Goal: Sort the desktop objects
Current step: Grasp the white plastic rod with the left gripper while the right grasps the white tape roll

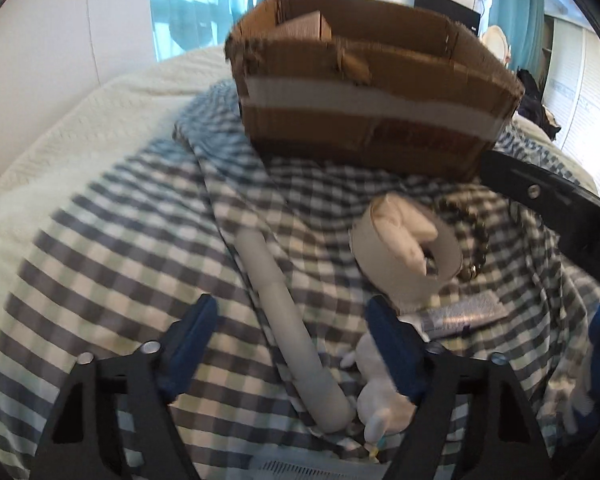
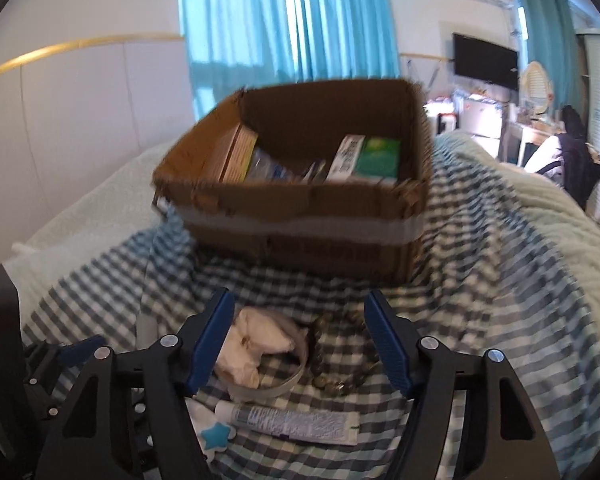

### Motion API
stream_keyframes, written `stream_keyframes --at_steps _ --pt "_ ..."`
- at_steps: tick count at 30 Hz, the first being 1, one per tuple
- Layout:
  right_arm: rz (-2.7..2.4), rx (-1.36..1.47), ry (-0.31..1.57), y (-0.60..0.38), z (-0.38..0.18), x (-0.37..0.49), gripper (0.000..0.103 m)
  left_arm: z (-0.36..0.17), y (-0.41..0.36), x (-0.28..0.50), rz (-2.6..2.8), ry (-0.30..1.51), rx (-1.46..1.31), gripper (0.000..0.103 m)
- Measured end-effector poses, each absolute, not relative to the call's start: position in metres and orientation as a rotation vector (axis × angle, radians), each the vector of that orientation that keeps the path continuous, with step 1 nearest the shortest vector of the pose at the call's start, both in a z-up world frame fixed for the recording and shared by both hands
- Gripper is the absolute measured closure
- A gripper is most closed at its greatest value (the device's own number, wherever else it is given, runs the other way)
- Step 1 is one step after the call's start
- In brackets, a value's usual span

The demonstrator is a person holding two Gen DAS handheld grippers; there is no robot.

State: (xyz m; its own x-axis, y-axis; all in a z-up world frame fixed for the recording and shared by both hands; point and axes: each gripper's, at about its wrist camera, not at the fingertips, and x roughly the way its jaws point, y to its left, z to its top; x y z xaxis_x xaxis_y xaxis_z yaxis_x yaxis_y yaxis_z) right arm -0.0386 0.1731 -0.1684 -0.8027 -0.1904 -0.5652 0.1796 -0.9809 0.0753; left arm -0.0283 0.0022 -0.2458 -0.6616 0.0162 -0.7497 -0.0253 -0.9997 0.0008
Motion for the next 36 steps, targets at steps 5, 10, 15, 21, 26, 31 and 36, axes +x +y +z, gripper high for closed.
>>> stream_keyframes --at_steps 5,10,15,21,26,31,36 --pt "-2.737 0.972 0.044 0.157 -0.19 -0.051 0.038 -0.261 0.005 -0.029 2.839 0.057 -1.322 0.028" --pt "-2.758 1.058 0.034 0.162 -0.209 -0.064 0.038 -0.268 0.009 -0.031 2.839 0.084 -1.324 0.032" --pt "-2.733 1.219 -0.031 0.181 -0.22 -0.072 0.051 -0.273 0.021 -0.027 2.825 0.172 -1.271 0.065" --pt "-2.625 1.348 -0.053 0.182 -0.237 -0.077 0.068 -0.272 0.016 -0.03 2.796 0.121 -1.284 0.08" --pt "-2.611 1.374 -0.012 0.176 -0.241 -0.076 0.094 -0.269 0.009 -0.037 2.77 0.071 -1.275 0.087" --pt "-2.701 1.301 -0.115 0.197 -0.221 -0.063 0.098 -0.261 0.009 -0.035 2.767 0.048 -1.239 0.09" --pt "-2.798 1.184 -0.153 0.214 -0.194 -0.047 0.099 -0.247 0.01 -0.028 2.782 0.058 -1.163 0.091"
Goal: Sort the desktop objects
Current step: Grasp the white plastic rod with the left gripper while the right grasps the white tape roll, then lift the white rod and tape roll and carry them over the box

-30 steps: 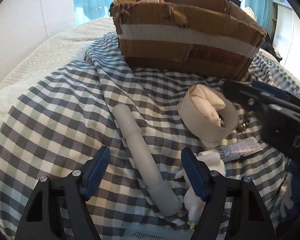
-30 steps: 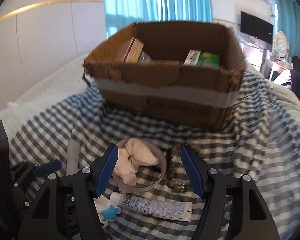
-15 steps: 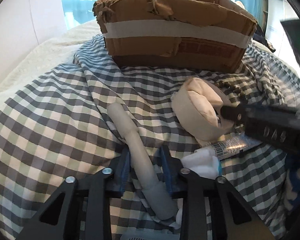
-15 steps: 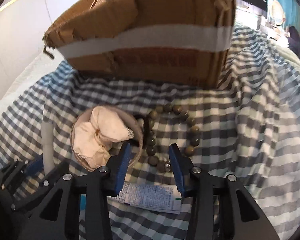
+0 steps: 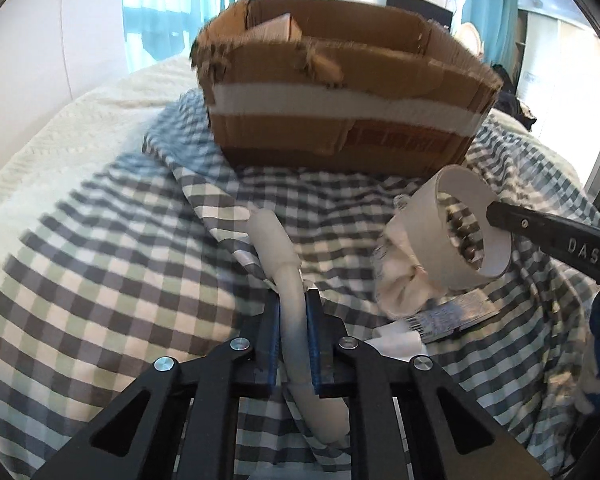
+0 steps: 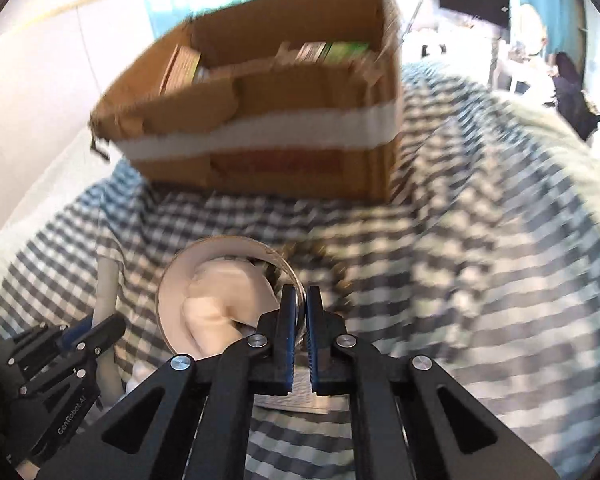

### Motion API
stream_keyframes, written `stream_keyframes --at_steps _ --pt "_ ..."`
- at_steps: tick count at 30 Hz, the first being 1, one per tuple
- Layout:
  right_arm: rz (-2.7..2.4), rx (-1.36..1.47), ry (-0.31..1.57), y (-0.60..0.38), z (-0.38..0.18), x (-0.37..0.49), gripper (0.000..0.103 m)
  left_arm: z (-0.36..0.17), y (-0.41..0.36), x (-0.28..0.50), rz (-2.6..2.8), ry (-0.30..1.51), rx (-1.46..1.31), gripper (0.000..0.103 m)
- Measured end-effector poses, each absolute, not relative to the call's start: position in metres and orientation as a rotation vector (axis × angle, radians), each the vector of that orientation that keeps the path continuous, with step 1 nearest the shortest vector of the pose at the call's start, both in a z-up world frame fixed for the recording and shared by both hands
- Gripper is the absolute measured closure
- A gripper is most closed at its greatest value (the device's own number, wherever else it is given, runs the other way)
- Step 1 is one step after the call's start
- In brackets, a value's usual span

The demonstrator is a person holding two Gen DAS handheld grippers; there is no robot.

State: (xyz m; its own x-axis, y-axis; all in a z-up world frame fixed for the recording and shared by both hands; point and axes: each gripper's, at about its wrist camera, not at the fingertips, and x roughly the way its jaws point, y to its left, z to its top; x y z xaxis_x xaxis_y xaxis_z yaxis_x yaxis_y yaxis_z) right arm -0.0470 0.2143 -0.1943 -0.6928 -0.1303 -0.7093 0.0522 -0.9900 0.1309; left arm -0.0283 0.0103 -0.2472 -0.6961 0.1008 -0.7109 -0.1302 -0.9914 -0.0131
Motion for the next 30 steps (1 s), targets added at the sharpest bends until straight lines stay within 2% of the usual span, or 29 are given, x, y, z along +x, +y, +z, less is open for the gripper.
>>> stream_keyframes --at_steps 6,16,21,30 --pt "-2.896 1.074 -0.16 0.211 -0.166 -0.035 0.099 -0.233 0.01 -0.027 2.784 0.049 -1.08 0.093" --pt "-2.976 0.834 -0.178 0.212 -0.108 -0.015 0.099 -0.195 -0.011 -0.022 2.818 -0.074 -0.972 0.093" --pt "-2.976 0.768 -0.173 0.206 -0.092 -0.013 0.099 -0.168 -0.012 -0.009 2.889 0.026 -0.823 0.093" --pt "-2.981 0.653 -0.111 0.2 -0.059 -0.017 0.099 -0.124 -0.017 -0.011 2.926 0.037 -0.697 0.093"
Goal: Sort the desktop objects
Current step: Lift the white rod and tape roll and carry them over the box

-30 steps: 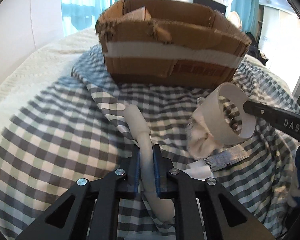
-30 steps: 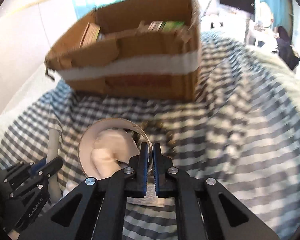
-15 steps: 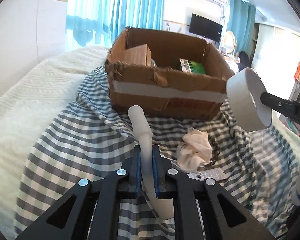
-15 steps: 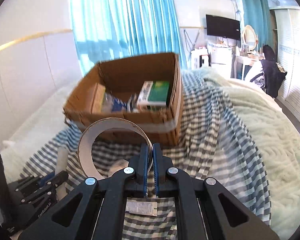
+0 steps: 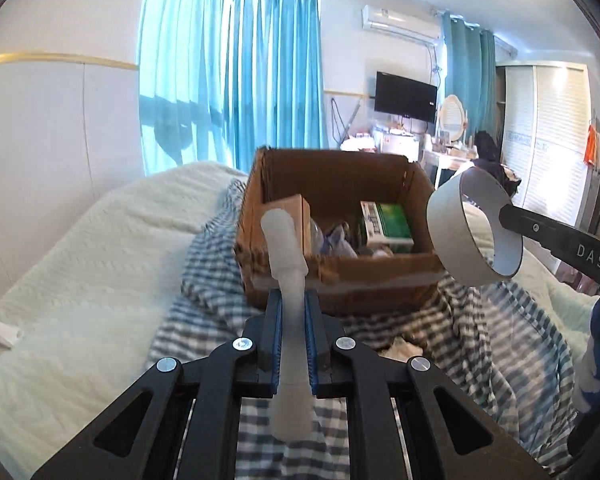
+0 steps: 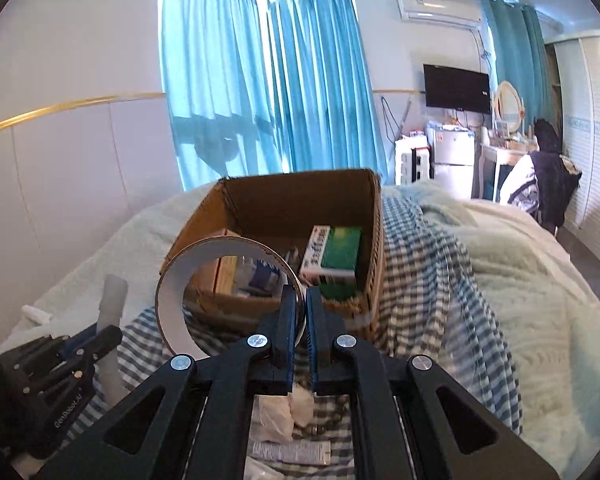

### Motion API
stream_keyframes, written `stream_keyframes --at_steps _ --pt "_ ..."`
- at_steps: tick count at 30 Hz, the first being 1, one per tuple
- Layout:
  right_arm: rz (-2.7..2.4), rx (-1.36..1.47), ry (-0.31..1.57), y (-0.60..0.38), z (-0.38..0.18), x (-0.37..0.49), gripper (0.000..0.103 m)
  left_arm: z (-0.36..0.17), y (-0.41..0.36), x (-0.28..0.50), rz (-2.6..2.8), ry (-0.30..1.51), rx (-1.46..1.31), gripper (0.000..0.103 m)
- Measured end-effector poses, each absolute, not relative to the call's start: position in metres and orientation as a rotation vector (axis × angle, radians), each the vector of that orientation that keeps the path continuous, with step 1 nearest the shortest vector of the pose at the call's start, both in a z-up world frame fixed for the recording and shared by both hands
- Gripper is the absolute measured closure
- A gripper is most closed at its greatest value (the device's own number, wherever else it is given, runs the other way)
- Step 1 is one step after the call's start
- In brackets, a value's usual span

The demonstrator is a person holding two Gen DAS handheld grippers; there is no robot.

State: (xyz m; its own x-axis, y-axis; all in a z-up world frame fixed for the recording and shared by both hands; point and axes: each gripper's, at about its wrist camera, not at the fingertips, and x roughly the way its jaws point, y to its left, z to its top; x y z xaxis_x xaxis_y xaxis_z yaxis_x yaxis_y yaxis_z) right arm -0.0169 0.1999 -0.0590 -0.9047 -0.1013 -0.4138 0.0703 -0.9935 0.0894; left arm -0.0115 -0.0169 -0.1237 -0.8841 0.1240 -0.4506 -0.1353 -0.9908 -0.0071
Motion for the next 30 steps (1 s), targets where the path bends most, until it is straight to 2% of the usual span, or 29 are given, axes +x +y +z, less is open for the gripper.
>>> stream_keyframes --at_steps 11,21,30 --pt "-2.968 0.604 -0.172 0.205 -0.042 -0.025 0.098 -0.093 -0.016 -0.04 2.949 0.038 -0.625 0.093" --pt "-2.961 0.538 0.0 0.174 -0.02 -0.045 0.099 -0.073 -0.007 -0.058 2.965 0.102 -0.547 0.093" --pt "-2.971 0.527 0.032 0.183 -0.021 -0.062 0.098 -0.067 0.003 -0.083 2.972 0.128 -0.539 0.093"
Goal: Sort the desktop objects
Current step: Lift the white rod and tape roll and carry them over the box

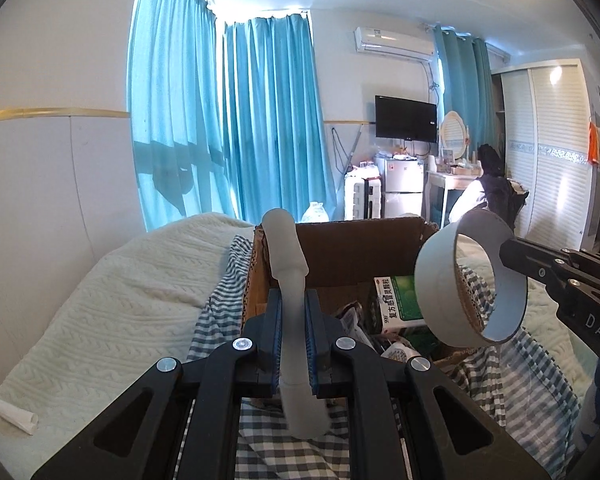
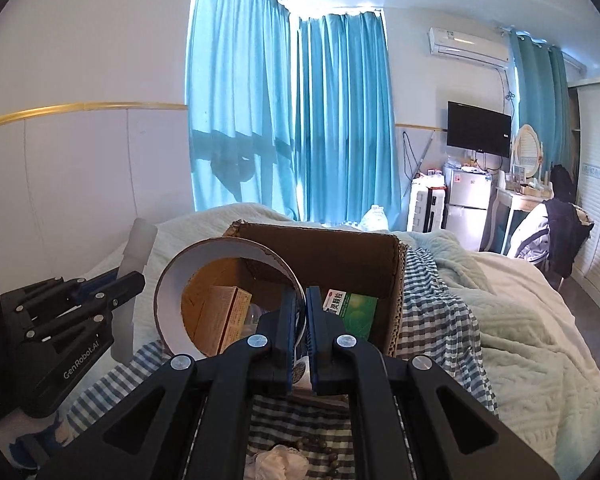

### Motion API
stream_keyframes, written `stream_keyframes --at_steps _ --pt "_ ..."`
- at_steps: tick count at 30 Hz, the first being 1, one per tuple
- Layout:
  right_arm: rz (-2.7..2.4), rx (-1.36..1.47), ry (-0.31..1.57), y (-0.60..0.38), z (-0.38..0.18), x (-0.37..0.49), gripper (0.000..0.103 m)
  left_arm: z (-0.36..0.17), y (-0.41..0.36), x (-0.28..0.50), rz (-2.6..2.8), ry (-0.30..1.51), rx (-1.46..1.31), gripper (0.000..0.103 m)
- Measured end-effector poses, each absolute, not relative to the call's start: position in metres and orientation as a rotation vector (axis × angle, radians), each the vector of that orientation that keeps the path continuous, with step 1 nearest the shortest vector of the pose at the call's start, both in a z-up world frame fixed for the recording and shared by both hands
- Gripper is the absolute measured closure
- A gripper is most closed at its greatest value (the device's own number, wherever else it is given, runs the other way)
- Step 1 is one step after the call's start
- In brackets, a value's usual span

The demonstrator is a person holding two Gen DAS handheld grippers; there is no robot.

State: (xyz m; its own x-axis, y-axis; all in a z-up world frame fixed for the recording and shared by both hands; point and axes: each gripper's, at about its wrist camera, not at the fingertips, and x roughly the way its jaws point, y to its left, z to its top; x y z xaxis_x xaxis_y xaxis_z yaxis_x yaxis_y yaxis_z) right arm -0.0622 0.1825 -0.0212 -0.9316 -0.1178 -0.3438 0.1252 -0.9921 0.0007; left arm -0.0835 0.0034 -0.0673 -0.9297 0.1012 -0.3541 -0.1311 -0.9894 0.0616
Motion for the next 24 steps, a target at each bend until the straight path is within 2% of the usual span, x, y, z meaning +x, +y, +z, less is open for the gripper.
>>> stream_keyframes --at_steps 9,13,24 --pt "-2.987 0.478 0.095 0.196 -0.014 -0.082 0.098 -0.064 0.01 -0.111 2.976 0.111 -0.543 0.093" --pt "-2.981 0.49 0.134 0.198 -0.016 -0.101 0.098 -0.065 0.016 -0.124 2.976 0.163 -0.544 0.093" --pt "-2.988 0.552 0.127 0.229 -0.036 -0.147 0.098 -0.079 0.037 -0.171 2.933 0.172 -0.607 0.093"
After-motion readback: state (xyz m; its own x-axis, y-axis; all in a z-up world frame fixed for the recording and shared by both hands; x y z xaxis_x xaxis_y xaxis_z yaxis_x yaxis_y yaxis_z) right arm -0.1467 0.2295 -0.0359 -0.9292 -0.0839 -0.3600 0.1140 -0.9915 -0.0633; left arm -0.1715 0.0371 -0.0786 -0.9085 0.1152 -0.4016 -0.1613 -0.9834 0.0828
